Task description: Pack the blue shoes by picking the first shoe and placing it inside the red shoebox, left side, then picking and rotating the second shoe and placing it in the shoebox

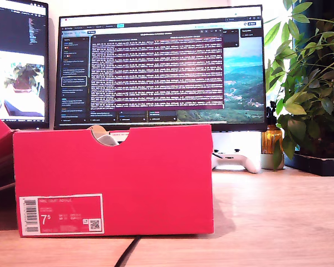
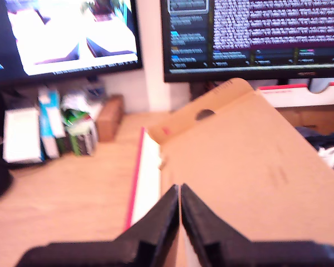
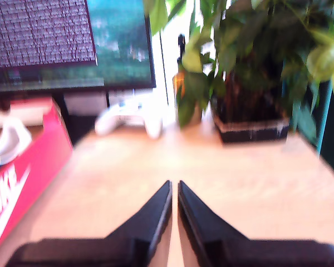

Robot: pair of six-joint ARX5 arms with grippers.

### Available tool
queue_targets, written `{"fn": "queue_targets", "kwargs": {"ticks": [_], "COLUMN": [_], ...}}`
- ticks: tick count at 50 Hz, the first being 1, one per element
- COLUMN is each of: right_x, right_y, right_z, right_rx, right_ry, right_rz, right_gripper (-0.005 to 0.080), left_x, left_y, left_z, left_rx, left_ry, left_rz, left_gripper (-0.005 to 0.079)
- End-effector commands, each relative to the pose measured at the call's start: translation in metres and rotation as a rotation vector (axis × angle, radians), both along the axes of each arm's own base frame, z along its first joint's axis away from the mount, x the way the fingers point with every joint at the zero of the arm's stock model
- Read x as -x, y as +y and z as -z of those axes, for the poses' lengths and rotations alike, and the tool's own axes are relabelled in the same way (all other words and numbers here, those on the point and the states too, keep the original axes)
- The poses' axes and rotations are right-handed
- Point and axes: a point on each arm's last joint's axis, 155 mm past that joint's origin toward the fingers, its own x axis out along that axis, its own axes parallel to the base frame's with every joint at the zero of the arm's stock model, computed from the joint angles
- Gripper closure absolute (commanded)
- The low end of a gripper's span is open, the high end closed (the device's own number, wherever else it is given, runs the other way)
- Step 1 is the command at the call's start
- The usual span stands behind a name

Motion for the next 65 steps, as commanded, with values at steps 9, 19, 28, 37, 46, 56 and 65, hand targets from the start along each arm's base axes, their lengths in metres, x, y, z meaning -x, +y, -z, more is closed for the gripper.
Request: {"fn": "queue_targets", "kwargs": {"ticks": [9,19,28,37,46,56,65], "right_x": [0.001,0.001,0.001,0.001,0.000,0.000,0.000], "right_y": [-0.005,-0.006,-0.006,-0.006,-0.007,-0.012,-0.012], "right_z": [0.037,0.038,0.038,0.037,0.037,0.037,0.037], "right_rx": [0.005,0.003,0.003,0.014,-0.003,-0.012,-0.065], "right_ry": [0.095,0.097,0.097,0.093,0.093,0.093,0.093], "right_rz": [0.031,0.036,0.035,0.035,0.046,0.077,0.085], "right_gripper": [0.0763,0.0763,0.0763,0.0763,0.0763,0.0763,0.0763], "left_x": [0.000,0.000,0.000,-0.001,-0.001,-0.001,-0.001], "left_y": [0.007,0.008,0.010,0.010,0.005,0.000,0.000], "left_z": [0.021,0.040,0.050,0.063,0.064,0.065,0.065], "left_rx": [0.016,0.029,0.026,0.026,0.034,0.039,0.040], "left_ry": [0.055,0.107,0.128,0.150,0.151,0.152,0.153], "left_rz": [-0.038,-0.048,-0.061,-0.061,-0.044,-0.026,-0.025], "left_gripper": [0.0762,0.0762,0.0762,0.0762,0.0762,0.0762,0.0762]}}
